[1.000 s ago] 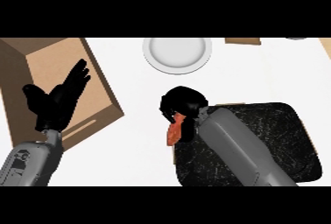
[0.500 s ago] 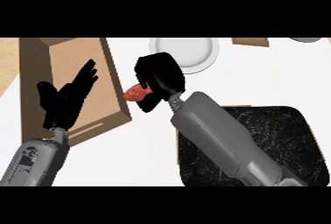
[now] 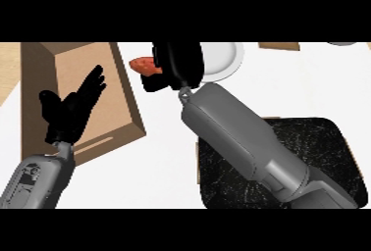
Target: Pick the sweet potato from the tray and place it in the plate
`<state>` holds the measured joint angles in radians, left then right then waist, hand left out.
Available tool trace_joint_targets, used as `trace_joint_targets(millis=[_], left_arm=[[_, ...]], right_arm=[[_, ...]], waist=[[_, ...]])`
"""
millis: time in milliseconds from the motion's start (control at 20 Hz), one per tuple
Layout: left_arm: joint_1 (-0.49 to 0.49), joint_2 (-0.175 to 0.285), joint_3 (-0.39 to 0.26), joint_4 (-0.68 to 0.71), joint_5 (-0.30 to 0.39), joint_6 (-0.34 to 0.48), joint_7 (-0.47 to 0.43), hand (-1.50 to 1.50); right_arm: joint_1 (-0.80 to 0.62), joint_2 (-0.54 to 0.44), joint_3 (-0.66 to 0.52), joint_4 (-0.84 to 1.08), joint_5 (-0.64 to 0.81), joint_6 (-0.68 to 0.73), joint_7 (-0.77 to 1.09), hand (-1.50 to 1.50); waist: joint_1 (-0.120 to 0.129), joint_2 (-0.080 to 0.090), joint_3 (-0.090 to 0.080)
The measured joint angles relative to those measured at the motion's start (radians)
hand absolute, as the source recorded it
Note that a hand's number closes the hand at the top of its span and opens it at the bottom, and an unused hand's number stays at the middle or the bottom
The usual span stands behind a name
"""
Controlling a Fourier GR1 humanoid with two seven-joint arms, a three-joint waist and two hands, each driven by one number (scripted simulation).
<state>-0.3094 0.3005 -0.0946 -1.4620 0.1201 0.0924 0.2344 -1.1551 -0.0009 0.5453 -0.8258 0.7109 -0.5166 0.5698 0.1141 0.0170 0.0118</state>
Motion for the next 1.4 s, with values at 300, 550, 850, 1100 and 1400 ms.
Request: trace_joint_targets(millis=[300,550,850,1100,1400], left_arm=[[0.013,0.001,0.014,-0.009,-0.007,0.002,-0.004,0.00],[0.020,0.009,0.032,-0.009,-0.004,-0.010,-0.013,0.00],[0.021,0.004,0.037,-0.019,-0.009,-0.009,-0.001,0.00],[0.019,0.000,0.038,-0.025,-0.014,-0.010,-0.004,0.00],[0.015,-0.003,0.044,-0.022,-0.014,-0.022,-0.014,0.00]], right_arm=[[-0.061,0.001,-0.048,0.168,-0.074,-0.116,-0.031,1.50],[-0.084,-0.005,-0.115,0.310,-0.113,-0.160,-0.132,1.50],[-0.113,-0.041,-0.164,0.466,-0.140,-0.091,-0.240,1.50],[-0.107,-0.061,-0.253,0.533,-0.232,0.017,-0.331,-1.50],[-0.098,-0.087,-0.307,0.568,-0.278,0.069,-0.507,-1.50]], waist=[[-0.016,0.002,0.002],[-0.032,0.005,0.004],[-0.029,0.010,0.004],[-0.024,0.017,0.005],[-0.021,0.020,0.007]])
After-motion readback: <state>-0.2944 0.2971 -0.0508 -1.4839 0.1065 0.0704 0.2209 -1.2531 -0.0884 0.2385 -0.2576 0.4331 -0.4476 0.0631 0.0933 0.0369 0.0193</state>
